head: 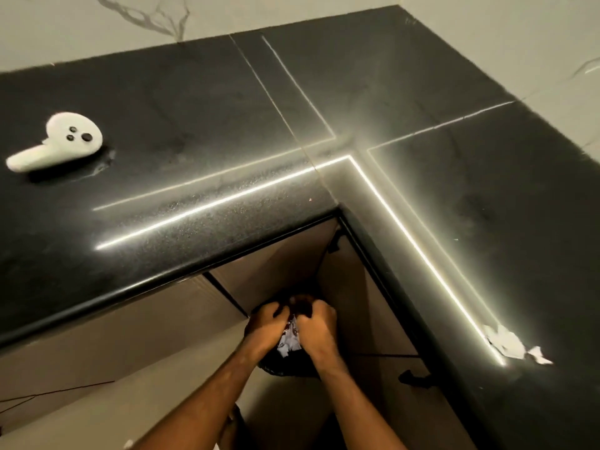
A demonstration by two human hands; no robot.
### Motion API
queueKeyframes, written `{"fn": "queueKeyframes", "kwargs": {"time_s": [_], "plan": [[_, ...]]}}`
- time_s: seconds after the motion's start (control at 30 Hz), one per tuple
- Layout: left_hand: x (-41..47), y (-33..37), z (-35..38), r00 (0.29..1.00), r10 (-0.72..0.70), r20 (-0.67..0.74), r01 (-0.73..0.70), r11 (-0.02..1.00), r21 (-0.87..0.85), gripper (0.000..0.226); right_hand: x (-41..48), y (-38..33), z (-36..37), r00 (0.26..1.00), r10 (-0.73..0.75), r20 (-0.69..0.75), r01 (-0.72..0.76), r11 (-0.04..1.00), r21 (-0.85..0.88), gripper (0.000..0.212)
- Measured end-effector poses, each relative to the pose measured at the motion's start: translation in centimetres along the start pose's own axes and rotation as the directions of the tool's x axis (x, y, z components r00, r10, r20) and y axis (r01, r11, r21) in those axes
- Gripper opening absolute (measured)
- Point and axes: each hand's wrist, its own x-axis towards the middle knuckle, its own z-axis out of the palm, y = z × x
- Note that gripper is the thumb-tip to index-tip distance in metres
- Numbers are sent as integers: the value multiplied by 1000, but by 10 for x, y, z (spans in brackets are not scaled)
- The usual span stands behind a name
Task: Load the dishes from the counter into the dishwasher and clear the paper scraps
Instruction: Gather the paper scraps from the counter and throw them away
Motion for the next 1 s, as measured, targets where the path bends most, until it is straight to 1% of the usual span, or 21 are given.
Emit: {"fn": "queueKeyframes", "kwargs": {"time_s": [0.03,0.07,0.1,0.17,0.2,0.23,0.27,0.33,0.4,0.43,0.5,0.57,0.63,0.7,0.77,0.83,0.93,1.0], "plan": [[-17,17,1,999,40,20,-37,990,-136,32,-8,-8,-11,995,-92,-30,91,995,-35,27],[-34,35,1,996,72,51,-58,970,-235,44,-18,-17,-23,983,-180,-43,177,982,-69,26],[-50,53,3,996,70,61,-49,955,-291,61,-30,-26,-37,966,-251,-54,248,967,-61,26],[-72,80,9,996,67,57,-37,906,-421,103,-56,-44,-66,932,-354,-79,352,935,-38,26],[-80,89,15,997,65,52,-32,873,-488,118,-69,-53,-82,910,-402,-100,402,915,-29,27],[-90,98,20,997,61,57,-20,836,-548,124,-82,-62,-96,886,-448,-119,449,893,-16,27],[-104,113,28,995,54,79,7,778,-629,123,-94,-68,-115,863,-488,-129,491,871,-9,27],[-126,137,43,994,42,105,52,656,-753,107,-116,-75,-150,821,-549,-158,554,832,-11,28],[-141,154,56,996,36,85,50,567,-822,90,-135,-73,-184,775,-588,-230,599,800,-26,28],[-147,162,61,996,26,84,57,527,-848,84,-143,-67,-202,763,-583,-280,596,801,-45,28],[-153,170,72,997,6,76,65,454,-889,82,-152,-46,-234,759,-537,-370,543,834,-98,31],[-159,177,81,998,-26,62,67,401,-913,82,-156,-19,-261,798,-442,-409,409,896,-171,41],[-168,185,93,996,-71,56,77,334,-939,80,-156,5,-280,854,-343,-391,259,932,-252,54],[-173,190,103,995,-85,60,82,276,-958,77,-153,20,-288,884,-314,-347,194,920,-340,64],[-174,191,110,993,-103,56,80,248,-965,75,-147,24,-284,896,-333,-295,199,893,-403,68],[-173,189,115,993,-110,53,77,228,-971,73,-142,17,-275,904,-354,-241,229,875,-427,69],[-170,188,120,992,-118,54,75,186,-980,71,-133,3,-255,900,-409,-151,298,830,-472,68],[-166,187,121,989,-125,77,94,135,-986,67,-128,-5,-239,893,-444,-75,354,795,-493,68]]}}
